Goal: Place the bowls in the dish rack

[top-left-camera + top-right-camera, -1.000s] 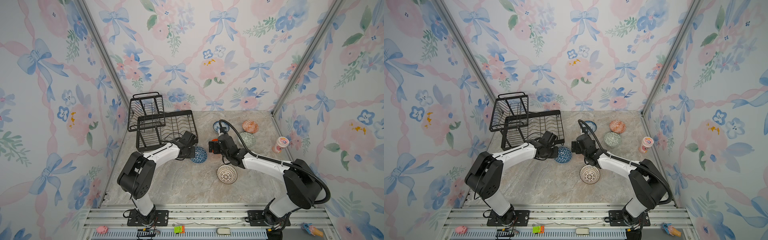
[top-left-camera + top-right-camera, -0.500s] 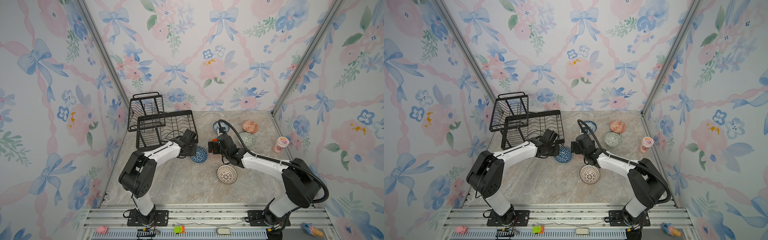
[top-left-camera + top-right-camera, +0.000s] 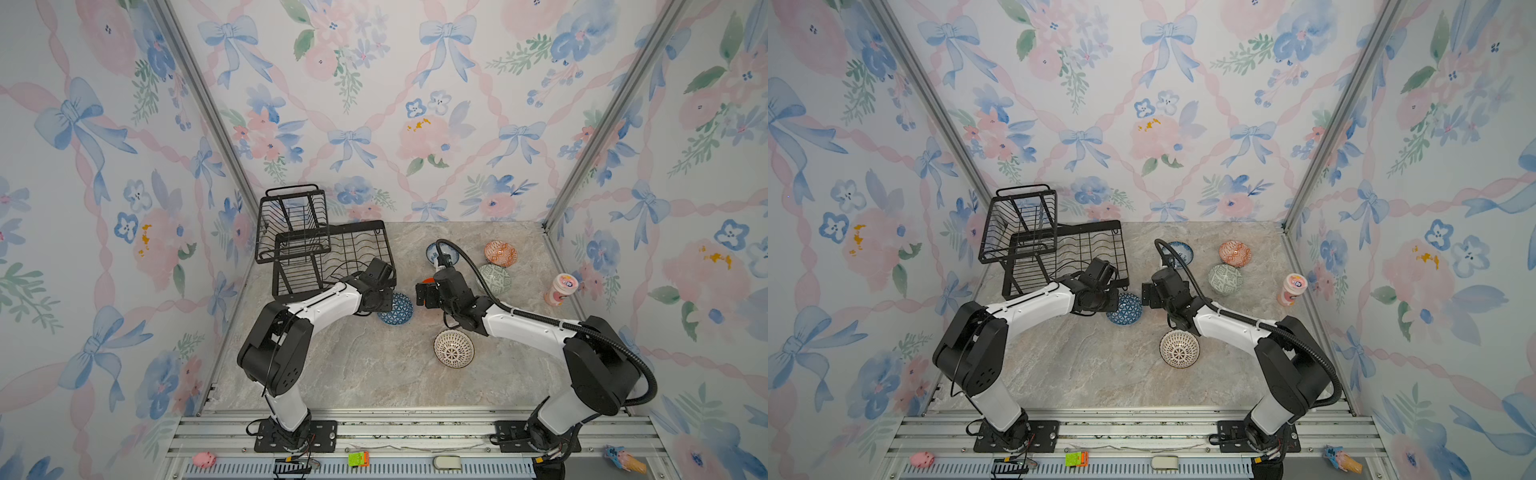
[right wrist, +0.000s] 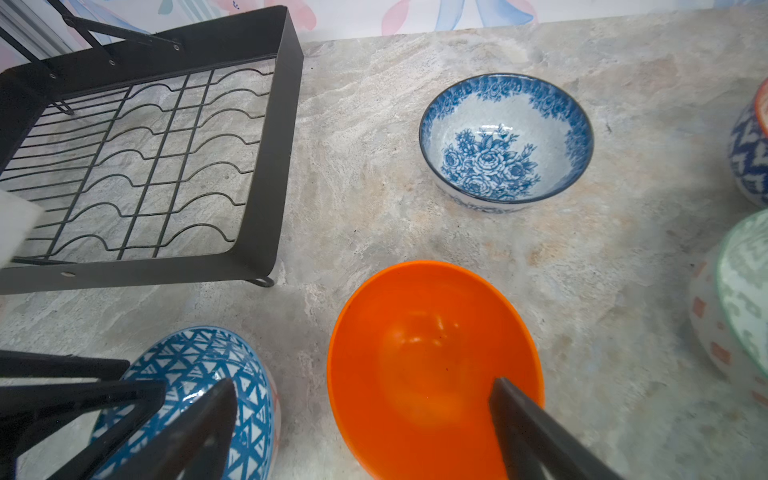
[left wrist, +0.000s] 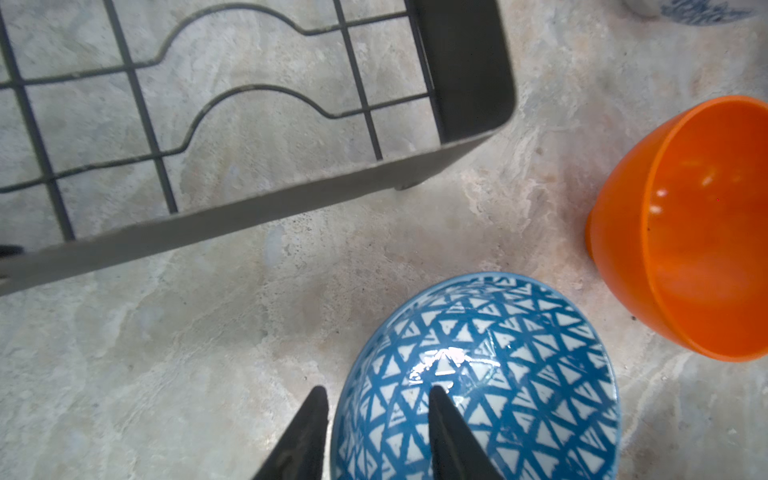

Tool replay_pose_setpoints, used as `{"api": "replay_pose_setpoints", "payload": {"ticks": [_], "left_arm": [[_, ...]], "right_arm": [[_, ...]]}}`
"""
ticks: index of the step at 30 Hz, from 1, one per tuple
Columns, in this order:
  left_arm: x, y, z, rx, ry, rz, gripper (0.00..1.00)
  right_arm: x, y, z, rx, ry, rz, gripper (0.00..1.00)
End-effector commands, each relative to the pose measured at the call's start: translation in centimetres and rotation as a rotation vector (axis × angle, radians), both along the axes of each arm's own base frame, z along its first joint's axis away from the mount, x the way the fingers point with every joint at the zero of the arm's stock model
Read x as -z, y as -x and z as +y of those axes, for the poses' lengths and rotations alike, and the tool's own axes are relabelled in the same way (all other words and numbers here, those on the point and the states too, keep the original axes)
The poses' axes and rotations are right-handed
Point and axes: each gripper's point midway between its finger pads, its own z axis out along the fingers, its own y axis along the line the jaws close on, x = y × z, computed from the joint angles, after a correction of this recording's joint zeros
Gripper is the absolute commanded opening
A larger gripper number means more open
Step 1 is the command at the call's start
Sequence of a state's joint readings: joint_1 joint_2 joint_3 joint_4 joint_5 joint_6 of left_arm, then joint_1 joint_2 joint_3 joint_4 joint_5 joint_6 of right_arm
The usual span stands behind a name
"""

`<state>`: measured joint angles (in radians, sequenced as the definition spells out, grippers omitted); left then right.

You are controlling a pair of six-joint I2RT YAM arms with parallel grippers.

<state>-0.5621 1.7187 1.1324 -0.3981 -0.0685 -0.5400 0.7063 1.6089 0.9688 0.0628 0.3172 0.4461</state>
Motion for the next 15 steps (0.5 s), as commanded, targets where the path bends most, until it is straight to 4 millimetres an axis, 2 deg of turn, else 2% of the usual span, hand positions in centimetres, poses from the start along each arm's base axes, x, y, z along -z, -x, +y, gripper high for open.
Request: {"api": "replay_pose_setpoints", "payload": {"ticks": [1, 4, 10, 15], "left_arm": [[-1.2, -0.1, 0.5, 0.006, -0.002, -0.035, 0.58], [-1.4, -0.1, 0.8, 0.006, -0.006, -0.042, 0.77], [-2.6, 0.2, 1.3, 0.01, -0.007, -0.073, 0.98], [-3.6, 0.6, 2.1, 0.002, -0.021, -0.106, 0.98]], "right_arm": [[-0.2, -0.5, 0.1, 0.012, -0.01, 0.015, 0.97], [-0.2, -0.5, 0.1, 0.008, -0.011, 0.016, 0.97], [-0.1, -0.4, 0.4, -0.002, -0.017, 0.022, 0.97], [0.1, -0.2, 0.9, -0.027, -0.027, 0.032, 0.97]]}}
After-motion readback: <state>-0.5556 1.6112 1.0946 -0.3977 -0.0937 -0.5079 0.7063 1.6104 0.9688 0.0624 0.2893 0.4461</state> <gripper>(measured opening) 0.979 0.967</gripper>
